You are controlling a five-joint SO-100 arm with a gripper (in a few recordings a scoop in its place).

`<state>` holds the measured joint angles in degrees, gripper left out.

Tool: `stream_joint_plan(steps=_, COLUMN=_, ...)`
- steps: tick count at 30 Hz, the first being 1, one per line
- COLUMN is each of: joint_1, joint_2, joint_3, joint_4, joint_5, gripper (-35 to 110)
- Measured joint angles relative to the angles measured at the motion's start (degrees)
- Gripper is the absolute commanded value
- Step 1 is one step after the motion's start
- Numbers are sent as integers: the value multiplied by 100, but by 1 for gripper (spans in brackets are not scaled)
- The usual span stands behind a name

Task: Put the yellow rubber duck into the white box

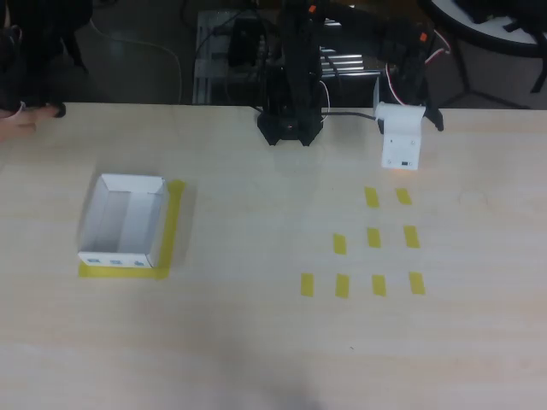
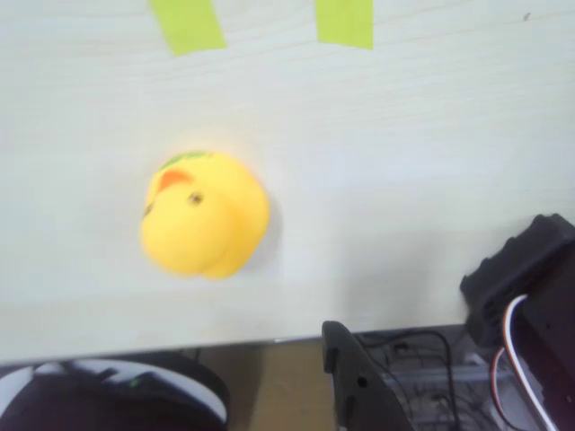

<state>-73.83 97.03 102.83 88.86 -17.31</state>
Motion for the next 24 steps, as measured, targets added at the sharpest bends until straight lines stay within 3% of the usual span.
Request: stream_joint_plan(steps=24, joint_1=9, joint_2=-932, joint_3=325, joint_4=-747, joint_5=0, gripper=49)
